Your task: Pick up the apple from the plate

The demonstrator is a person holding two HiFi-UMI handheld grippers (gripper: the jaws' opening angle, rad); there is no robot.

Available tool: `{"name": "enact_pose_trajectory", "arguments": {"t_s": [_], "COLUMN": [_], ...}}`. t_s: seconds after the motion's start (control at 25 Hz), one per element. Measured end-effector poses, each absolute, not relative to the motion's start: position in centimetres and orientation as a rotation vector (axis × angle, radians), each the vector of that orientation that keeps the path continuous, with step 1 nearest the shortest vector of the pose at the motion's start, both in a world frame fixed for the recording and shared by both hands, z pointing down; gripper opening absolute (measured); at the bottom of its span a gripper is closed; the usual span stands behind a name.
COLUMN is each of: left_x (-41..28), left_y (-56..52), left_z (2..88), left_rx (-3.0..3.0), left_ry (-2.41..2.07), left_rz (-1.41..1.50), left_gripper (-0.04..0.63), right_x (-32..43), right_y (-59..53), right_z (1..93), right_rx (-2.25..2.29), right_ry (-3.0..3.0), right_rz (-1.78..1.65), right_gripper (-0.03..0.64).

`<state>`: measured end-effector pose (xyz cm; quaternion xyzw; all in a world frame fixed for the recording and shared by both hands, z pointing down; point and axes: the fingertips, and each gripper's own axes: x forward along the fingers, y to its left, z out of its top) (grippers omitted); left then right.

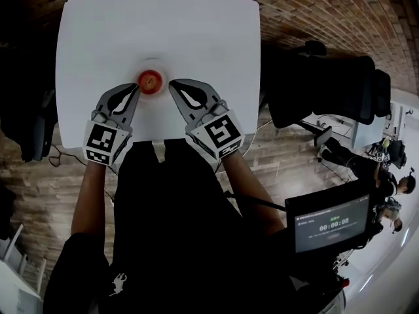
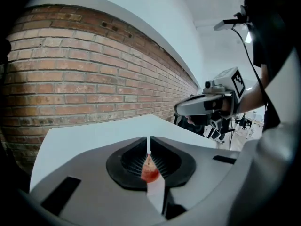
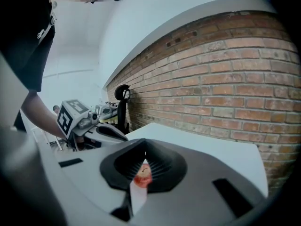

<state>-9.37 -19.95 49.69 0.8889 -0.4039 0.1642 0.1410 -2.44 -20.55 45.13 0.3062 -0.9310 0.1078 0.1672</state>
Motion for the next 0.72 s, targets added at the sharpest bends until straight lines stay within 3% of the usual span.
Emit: {"name": "enact_pose_trajectory", "arguments": {"t_s": [0.72], "left_x": [-9.4], "left_y": [-19.8], "left_z": [54.8], "left_rx": [2.456], "left_ry": [-1.173], "left_rz": [0.522], "left_gripper": [0.020], "right_x": [-2.8], "right_y": [-20.8], "right_z": [49.2], "right_rx": [0.791], "right_ry": [-2.612], "right_rz": [0.371], "right_gripper": [0.005]}}
